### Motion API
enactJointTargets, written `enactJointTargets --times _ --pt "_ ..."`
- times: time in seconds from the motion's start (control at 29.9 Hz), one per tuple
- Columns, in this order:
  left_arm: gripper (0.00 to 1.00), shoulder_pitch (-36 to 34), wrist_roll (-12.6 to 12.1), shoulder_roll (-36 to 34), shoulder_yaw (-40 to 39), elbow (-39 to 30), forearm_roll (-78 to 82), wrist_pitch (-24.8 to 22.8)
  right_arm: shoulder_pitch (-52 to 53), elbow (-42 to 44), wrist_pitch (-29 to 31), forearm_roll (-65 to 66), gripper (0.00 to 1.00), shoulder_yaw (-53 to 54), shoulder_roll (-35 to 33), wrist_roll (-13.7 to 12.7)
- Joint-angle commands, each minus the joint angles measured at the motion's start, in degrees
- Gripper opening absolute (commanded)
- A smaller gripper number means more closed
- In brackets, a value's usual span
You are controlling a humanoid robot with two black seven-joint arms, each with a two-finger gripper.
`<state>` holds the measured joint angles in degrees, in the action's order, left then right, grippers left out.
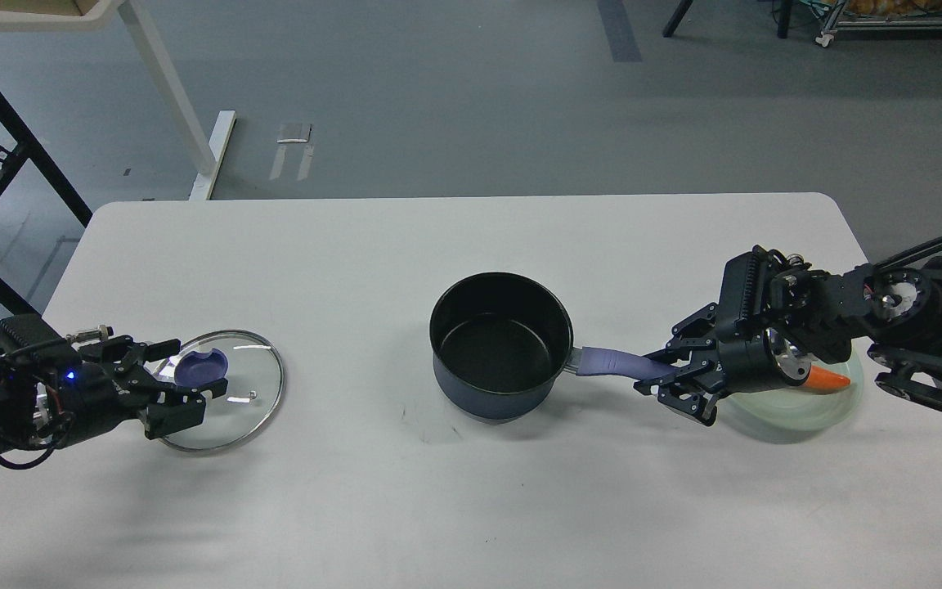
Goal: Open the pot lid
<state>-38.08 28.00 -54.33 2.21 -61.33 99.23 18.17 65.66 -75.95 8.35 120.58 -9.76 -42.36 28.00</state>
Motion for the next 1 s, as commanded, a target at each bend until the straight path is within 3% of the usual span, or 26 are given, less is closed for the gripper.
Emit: enactJointTargets --times 0.0,0.2,0.33,0.4,0.47,0.6,0.7,0.97 --pt "0.99 -0.9 0.0 -1.2 -1.0 -3.8 -1.6 -0.9 0.0 0.0 0.0 0.0 0.34 0.0 0.0 0.0" --pt "0.99 -9.6 0.0 -5.3 -1.2 -10.6 -17.5 -9.0 0.0 0.0 0.0 0.0 0.34 0.0 0.0 0.0" --pt "0.99 -13.1 0.0 -5.4 -4.4 -10.7 -42.8 -17.4 0.0 0.0 0.0 0.0 0.38 0.0 0.0 0.0" --pt "0.99 -13.0 0.0 -5.4 -6.2 -10.7 -56.1 -20.6 0.1 0.0 0.0 0.0 0.47 0.0 0.0 0.0" --pt "0.99 -13.0 0.0 -5.2 -7.3 -10.5 -67.1 -23.2 0.1 -0.1 0.0 0.0 0.63 0.1 0.0 0.0" --pt "0.99 -12.8 0.0 -4.4 -7.4 -9.7 -76.0 -23.1 0.1 -0.1 0.0 -1.7 0.76 0.0 -0.4 0.0" --pt "0.99 -12.7 0.0 -4.1 -7.4 -9.0 -76.8 -22.8 0.6 -0.3 0.1 -4.0 0.95 0.0 -0.8 0.0" --pt "0.99 -12.8 0.0 -4.3 -7.9 -8.6 -83.4 -23.0 4.8 -3.6 -0.1 -14.0 0.97 1.0 -5.9 0.0"
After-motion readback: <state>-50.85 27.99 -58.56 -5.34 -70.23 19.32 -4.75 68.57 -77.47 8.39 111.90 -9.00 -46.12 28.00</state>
